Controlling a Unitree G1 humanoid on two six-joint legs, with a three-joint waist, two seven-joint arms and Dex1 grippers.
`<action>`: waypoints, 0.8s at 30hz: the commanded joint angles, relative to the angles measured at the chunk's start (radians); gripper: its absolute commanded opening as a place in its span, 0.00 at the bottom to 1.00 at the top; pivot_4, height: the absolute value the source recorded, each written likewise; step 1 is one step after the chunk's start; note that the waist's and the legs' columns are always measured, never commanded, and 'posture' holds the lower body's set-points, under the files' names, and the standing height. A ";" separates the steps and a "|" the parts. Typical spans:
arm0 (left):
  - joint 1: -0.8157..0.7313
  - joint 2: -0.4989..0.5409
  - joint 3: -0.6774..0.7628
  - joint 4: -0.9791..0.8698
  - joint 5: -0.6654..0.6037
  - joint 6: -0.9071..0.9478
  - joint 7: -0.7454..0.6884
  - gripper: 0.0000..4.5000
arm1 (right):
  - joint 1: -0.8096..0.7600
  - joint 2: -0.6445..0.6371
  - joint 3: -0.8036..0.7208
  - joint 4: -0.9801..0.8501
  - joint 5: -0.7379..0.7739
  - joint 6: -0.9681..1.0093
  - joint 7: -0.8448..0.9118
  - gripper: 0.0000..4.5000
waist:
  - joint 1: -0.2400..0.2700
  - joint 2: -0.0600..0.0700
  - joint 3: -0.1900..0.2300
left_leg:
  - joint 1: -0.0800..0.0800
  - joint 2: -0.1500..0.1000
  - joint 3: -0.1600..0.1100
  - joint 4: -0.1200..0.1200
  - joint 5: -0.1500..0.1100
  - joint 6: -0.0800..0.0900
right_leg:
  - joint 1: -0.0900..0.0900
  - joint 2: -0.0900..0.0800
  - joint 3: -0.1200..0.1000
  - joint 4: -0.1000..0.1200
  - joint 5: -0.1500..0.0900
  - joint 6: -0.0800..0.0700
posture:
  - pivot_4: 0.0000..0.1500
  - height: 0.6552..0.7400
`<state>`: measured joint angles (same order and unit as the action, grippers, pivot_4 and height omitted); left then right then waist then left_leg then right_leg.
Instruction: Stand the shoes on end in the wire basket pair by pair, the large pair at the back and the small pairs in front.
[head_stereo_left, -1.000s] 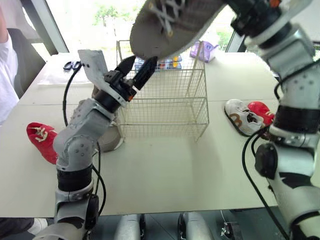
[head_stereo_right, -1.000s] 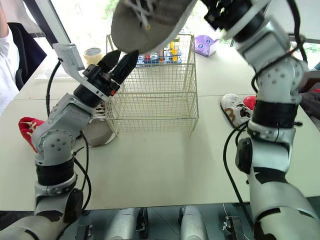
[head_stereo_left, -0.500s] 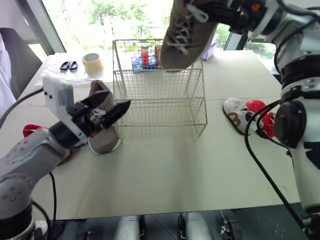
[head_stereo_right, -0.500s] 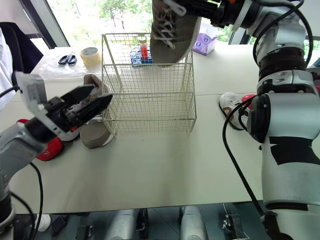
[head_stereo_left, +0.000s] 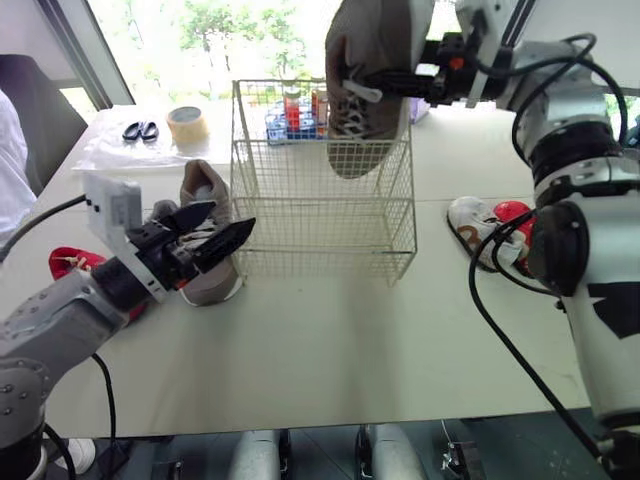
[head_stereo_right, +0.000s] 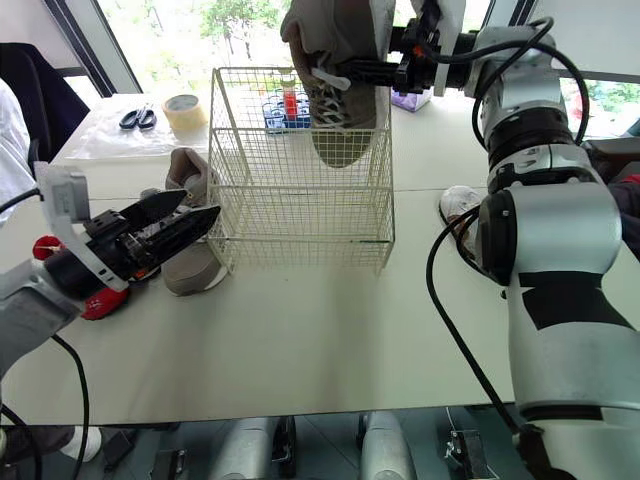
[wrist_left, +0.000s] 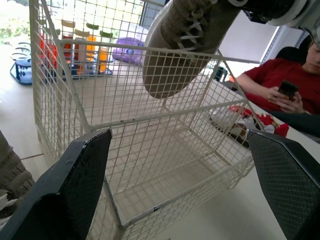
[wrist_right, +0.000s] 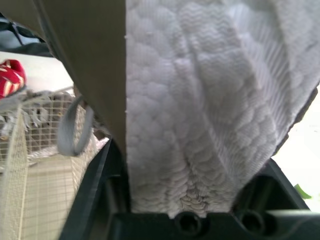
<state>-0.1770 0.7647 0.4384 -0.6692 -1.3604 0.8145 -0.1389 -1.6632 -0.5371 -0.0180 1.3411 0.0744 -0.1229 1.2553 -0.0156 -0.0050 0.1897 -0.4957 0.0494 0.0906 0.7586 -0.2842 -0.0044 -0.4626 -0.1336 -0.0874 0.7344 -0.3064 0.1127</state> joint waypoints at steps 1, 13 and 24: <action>-0.011 0.004 -0.012 -0.006 0.011 -0.030 -0.010 1.00 | -0.008 -0.020 -0.029 -0.007 -0.029 -0.035 -0.081 0.95 | -0.001 0.000 0.000 | 0.000 0.000 0.000 0.000 0.000 0.000 | 0.000 0.000 0.000 0.000 0.000 0.000 | 1.00 0.15; -0.055 -0.009 -0.084 0.056 0.055 -0.039 -0.046 1.00 | -0.016 -0.113 -0.066 -0.033 -0.042 -0.069 -0.018 0.99 | 0.003 0.000 0.000 | -0.001 0.000 0.000 0.001 0.000 0.000 | -0.001 0.000 0.000 0.000 0.000 0.000 | 1.00 0.15; -0.122 -0.036 -0.150 0.133 0.126 -0.032 -0.117 1.00 | 0.013 -0.126 -0.082 -0.043 -0.065 -0.061 -0.009 0.99 | -0.006 0.000 0.000 | 0.001 0.000 0.001 0.000 0.001 -0.001 | 0.000 0.001 0.000 0.002 0.000 0.000 | 1.00 0.15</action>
<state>-0.2901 0.7281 0.2789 -0.5238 -1.2451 0.7974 -0.2431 -1.6375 -0.6456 -0.0903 1.3272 0.0119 -0.1707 1.2711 -0.0213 -0.0046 0.1897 -0.4953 0.0497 0.0916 0.7590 -0.2836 -0.0054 -0.4631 -0.1332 -0.0872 0.7360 -0.3065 0.1126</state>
